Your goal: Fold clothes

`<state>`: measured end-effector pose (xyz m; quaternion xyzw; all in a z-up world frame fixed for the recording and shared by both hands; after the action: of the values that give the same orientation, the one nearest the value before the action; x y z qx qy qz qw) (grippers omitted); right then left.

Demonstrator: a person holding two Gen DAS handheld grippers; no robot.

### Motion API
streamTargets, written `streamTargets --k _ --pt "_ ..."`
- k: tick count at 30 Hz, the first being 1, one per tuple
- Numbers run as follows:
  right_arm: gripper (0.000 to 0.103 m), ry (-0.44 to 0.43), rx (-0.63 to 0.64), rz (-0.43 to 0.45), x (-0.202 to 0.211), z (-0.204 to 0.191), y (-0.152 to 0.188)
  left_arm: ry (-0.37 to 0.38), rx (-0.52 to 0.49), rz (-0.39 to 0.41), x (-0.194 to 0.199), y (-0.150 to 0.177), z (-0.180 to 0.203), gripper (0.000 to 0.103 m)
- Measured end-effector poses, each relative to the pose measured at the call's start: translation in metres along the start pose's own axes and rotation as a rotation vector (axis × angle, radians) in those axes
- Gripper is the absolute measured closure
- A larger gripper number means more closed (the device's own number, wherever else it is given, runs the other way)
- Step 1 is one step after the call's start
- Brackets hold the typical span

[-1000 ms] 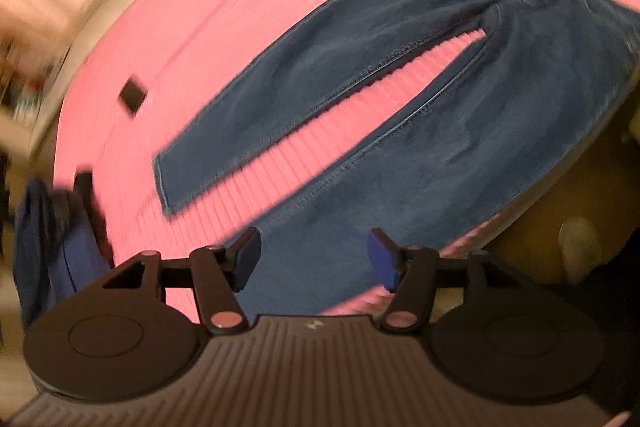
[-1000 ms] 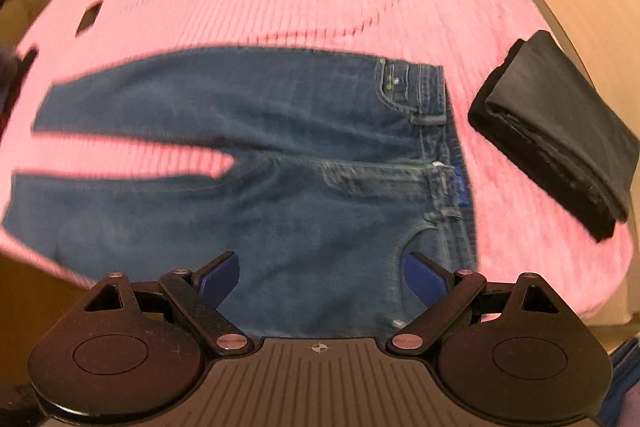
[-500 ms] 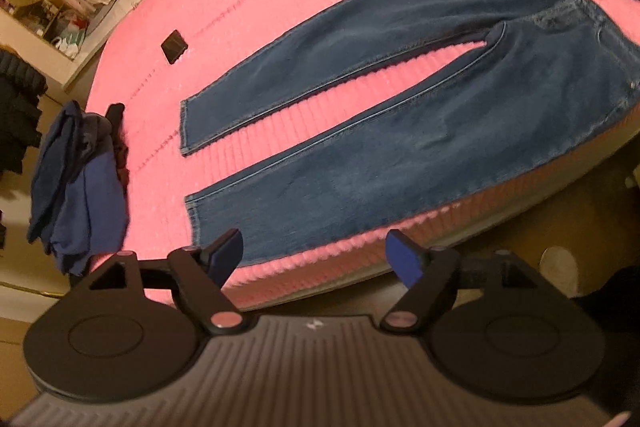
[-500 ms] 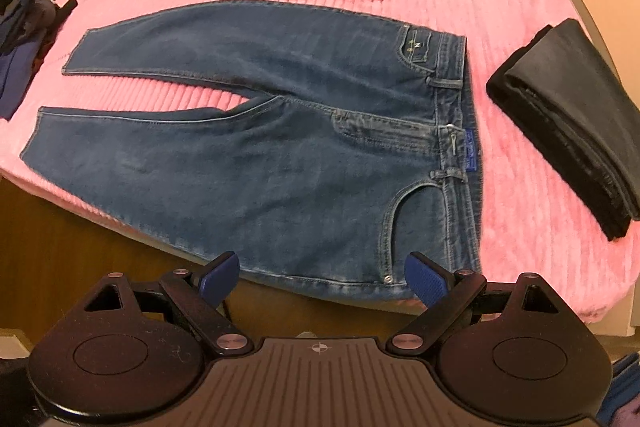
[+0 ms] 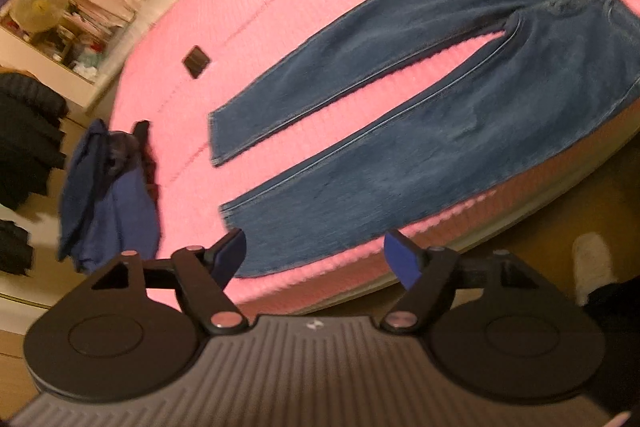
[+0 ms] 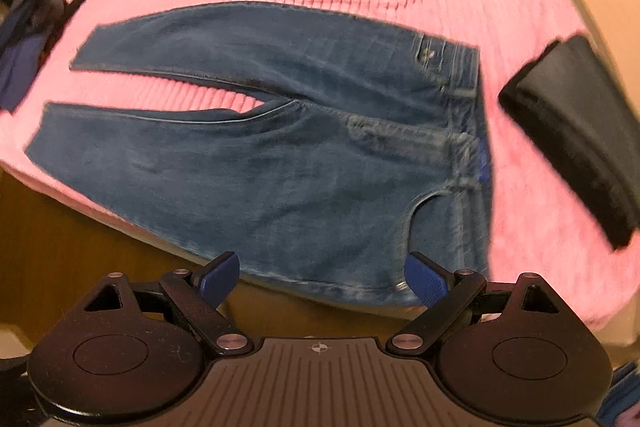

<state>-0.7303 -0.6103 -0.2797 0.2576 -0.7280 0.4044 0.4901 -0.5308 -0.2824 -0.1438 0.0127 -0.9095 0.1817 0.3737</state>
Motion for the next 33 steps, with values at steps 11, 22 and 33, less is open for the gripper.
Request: streamTargets --k 11,22,33 --pt "0.011 0.032 0.435 0.16 0.003 -0.06 0.011 -0.11 -0.255 0.017 -0.057 0.071 0.024 0.041" --pt "0.038 0.074 0.487 0.094 -0.076 -0.096 0.038 -0.144 -0.493 0.182 -0.224 0.11 0.071 0.048" --pt "0.037 0.081 0.408 0.02 -0.114 -0.098 0.031 -0.129 -0.616 0.343 -0.26 0.109 0.084 0.05"
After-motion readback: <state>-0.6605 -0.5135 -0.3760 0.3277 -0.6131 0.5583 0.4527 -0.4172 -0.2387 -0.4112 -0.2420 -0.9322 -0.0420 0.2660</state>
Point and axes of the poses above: each gripper's, at about its wrist camera, not at the fingertips, and x roughly against the way its jaws point, z to its right, y to its underside, the point moved 1 cm from there along -x, roughly the way its jaws point, and after that the axes turned 10 degrees about -y, right-handed, at the moved point
